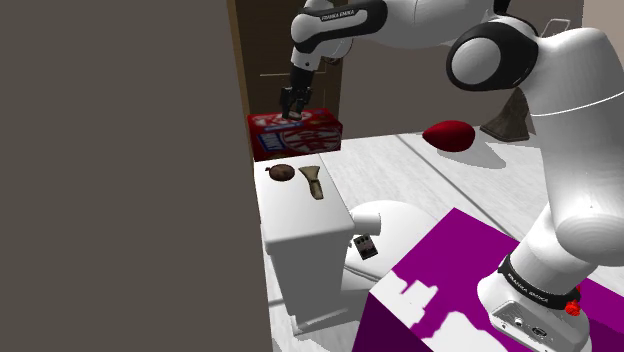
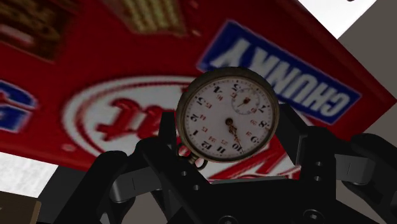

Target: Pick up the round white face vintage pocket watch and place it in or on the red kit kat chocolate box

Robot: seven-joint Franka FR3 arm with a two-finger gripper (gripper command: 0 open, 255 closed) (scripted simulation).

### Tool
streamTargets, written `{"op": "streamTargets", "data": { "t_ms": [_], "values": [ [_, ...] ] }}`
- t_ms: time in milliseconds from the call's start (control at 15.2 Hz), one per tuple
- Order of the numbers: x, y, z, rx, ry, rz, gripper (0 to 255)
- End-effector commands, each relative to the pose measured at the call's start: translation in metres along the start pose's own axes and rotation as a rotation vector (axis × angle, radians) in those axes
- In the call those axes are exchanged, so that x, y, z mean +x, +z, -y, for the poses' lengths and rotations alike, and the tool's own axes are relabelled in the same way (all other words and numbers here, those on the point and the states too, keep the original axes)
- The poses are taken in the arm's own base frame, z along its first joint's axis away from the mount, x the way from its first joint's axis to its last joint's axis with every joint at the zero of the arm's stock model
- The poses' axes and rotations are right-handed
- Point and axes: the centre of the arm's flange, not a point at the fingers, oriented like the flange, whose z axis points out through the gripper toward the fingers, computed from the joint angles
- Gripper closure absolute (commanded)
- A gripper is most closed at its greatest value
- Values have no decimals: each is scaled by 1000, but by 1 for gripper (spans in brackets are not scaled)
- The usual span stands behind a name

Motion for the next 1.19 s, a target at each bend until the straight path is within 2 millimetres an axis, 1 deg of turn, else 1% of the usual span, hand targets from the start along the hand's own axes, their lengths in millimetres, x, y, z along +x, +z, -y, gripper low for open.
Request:
{"op": "streamTargets", "data": {
  "t_ms": [0, 462, 528, 858, 1056, 1122],
  "values": [
    [-1, 5, -2, 0, 0, -1, 255],
    [-1, 5, -2, 0, 0, -1, 255],
    [-1, 5, -2, 0, 0, -1, 0],
    [-1, 5, -2, 0, 0, -1, 0],
    [-1, -35, -2, 0, 0, -1, 0],
    [-1, -45, -2, 0, 0, -1, 0]
  ]
}}
